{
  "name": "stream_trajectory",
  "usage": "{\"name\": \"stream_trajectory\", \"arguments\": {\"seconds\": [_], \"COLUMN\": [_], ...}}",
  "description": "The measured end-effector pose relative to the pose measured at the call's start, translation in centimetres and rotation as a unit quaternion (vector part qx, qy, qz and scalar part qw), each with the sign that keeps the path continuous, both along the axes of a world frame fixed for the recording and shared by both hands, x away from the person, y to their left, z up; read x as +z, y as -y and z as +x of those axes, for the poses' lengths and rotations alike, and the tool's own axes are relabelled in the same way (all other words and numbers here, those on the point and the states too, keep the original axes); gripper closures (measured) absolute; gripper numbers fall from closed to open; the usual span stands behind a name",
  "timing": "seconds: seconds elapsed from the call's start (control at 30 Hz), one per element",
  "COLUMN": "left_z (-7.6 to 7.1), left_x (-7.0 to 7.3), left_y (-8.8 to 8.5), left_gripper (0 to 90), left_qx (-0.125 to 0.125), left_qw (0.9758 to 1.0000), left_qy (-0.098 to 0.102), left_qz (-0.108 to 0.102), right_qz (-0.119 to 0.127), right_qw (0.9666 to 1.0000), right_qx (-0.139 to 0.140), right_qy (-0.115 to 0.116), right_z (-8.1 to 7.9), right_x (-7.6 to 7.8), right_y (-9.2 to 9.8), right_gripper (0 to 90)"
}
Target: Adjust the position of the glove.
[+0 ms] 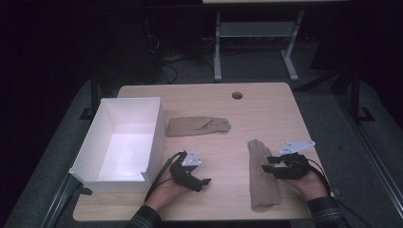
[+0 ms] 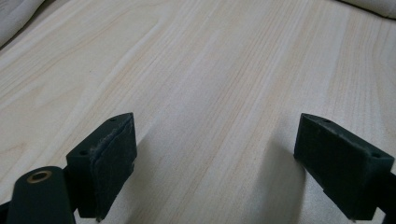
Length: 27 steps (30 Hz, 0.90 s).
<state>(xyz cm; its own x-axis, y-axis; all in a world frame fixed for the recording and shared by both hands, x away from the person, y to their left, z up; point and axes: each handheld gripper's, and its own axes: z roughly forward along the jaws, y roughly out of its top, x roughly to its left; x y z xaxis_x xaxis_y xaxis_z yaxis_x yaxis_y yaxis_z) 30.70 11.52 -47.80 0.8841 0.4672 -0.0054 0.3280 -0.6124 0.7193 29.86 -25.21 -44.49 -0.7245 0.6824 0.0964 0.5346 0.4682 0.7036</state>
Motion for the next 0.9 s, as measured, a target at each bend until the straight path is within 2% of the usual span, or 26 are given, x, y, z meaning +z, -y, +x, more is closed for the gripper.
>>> {"name": "stream_trajectory", "arguments": {"seconds": [0.1, 0.23, 0.37, 0.5, 0.63, 0.73, 0.9], "left_z": [0.0, 0.0, 0.0, 0.0, 0.0, 0.0, 0.0], "left_x": [0.0, 0.0, 0.0, 0.0, 0.0, 0.0, 0.0], "left_y": [0.0, 0.0, 0.0, 0.0, 0.0, 0.0, 0.0], "left_gripper": [12.4, 12.4, 12.4, 12.4, 12.4, 12.4, 12.4], "left_qx": [0.000, -0.001, -0.002, 0.001, 0.000, 0.001, 0.001], "left_qw": [1.0000, 1.0000, 1.0000, 1.0000, 1.0000, 1.0000, 1.0000], "left_qy": [0.000, 0.001, 0.001, 0.000, 0.000, 0.000, 0.000], "left_qz": [0.001, 0.002, 0.003, -0.001, 0.000, -0.001, -0.001], "right_qz": [-0.005, -0.010, -0.011, -0.011, -0.019, -0.023, -0.036], "right_qw": [0.9999, 0.9991, 0.9975, 0.9947, 0.9905, 0.9880, 0.9839], "right_qx": [-0.012, -0.040, -0.068, -0.100, -0.135, -0.152, -0.175], "right_qy": [0.007, 0.007, 0.017, 0.018, 0.014, 0.015, 0.011], "right_z": [0.3, 0.8, 1.3, 2.0, 2.7, 2.9, 3.5], "right_x": [-0.2, -0.5, -0.7, -1.2, -1.9, -2.2, -2.8], "right_y": [0.6, 1.5, 2.8, 4.5, 5.9, 6.5, 7.0], "right_gripper": [45.4, 37.2, 31.0, 26.5, 20.6, 16.0, 13.8]}}
